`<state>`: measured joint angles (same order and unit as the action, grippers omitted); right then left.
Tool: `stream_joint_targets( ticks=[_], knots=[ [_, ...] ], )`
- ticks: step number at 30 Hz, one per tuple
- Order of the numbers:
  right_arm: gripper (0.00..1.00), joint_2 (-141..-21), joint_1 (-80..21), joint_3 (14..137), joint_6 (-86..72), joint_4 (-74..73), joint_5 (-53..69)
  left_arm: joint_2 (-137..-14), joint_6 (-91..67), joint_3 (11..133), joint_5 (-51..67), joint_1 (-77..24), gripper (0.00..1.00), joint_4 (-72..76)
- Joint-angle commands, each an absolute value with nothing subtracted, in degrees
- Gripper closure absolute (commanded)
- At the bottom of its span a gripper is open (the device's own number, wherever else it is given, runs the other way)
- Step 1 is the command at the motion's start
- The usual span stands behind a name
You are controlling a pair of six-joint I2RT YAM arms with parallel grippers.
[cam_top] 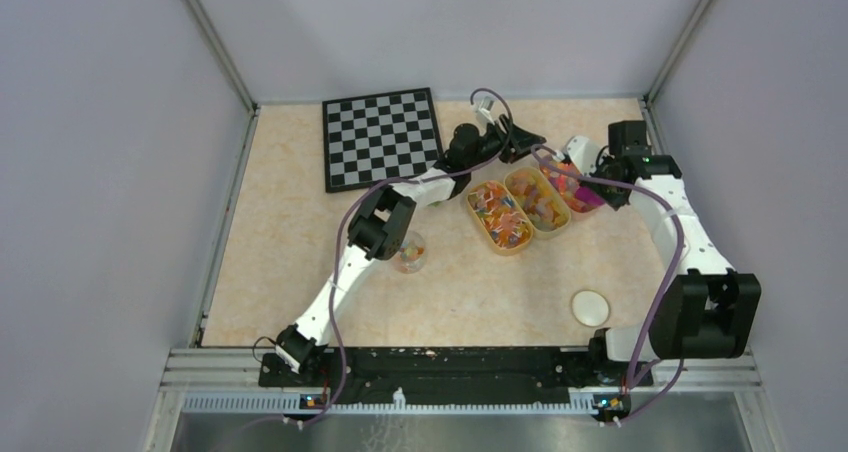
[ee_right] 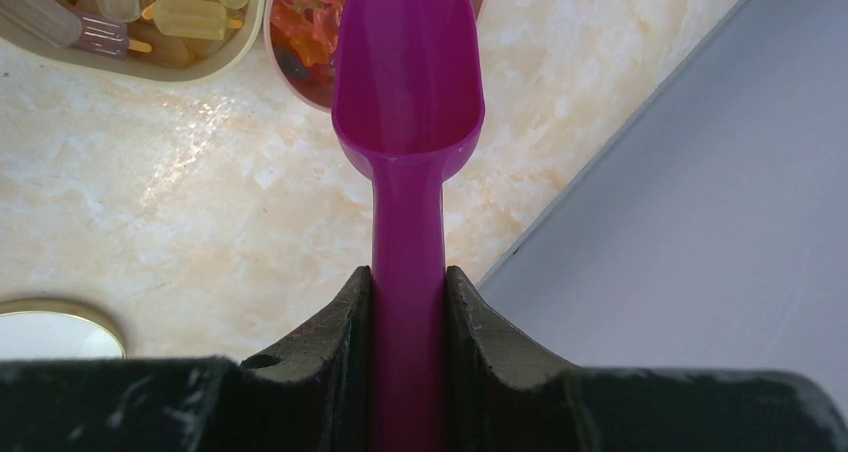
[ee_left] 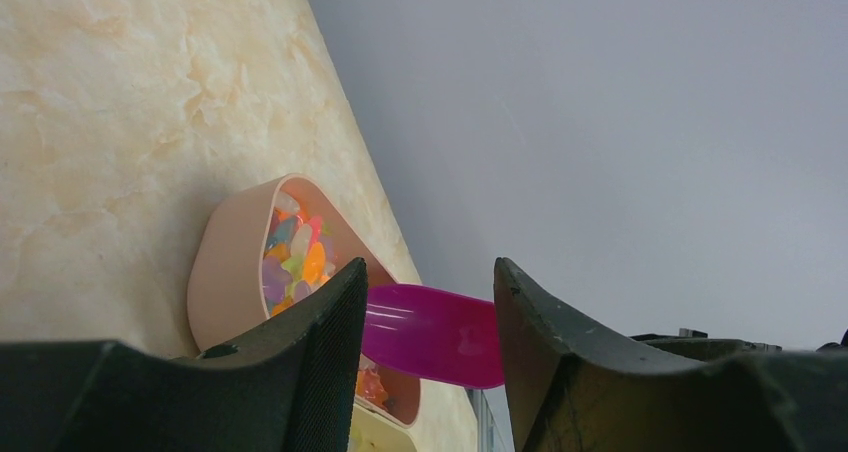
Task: Pack the candies
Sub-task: Scoop the fake candies from the storage box.
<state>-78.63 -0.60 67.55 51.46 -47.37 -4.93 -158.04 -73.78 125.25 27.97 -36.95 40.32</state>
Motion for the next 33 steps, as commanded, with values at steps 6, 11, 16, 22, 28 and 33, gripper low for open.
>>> stream_joint_targets(
  ticks=[6, 11, 16, 22, 28, 33],
  knots=[
    [1.00, -78.29, -0.19, 66.36, 51.56, -39.17, -1.92, -159.64, -72.59, 126.04, 26.91, -38.70, 0.43, 43.37],
    [1.00, -77.95, 1.55, 63.79, 50.91, -34.37, 2.96, -160.18, -73.29, 125.99, 26.76, -39.11, 0.43, 43.70],
    [1.00, -78.18, 1.58, 62.63, 51.34, -33.36, 4.66, -160.21, -72.80, 125.95, 26.86, -39.11, 0.43, 43.56],
    [1.00, -78.84, 1.67, 61.47, 50.83, -29.66, 7.47, -160.40, -72.71, 125.77, 26.53, -39.33, 0.42, 43.57],
    [1.00, -77.90, 1.84, 56.74, 47.56, -24.56, 8.90, -160.49, -72.53, 125.62, 26.54, -39.48, 0.42, 43.67],
    [1.00, -77.63, 1.82, 52.66, 46.42, -20.32, 8.13, -160.57, -72.44, 125.51, 26.41, -39.64, 0.42, 43.71]
  ],
)
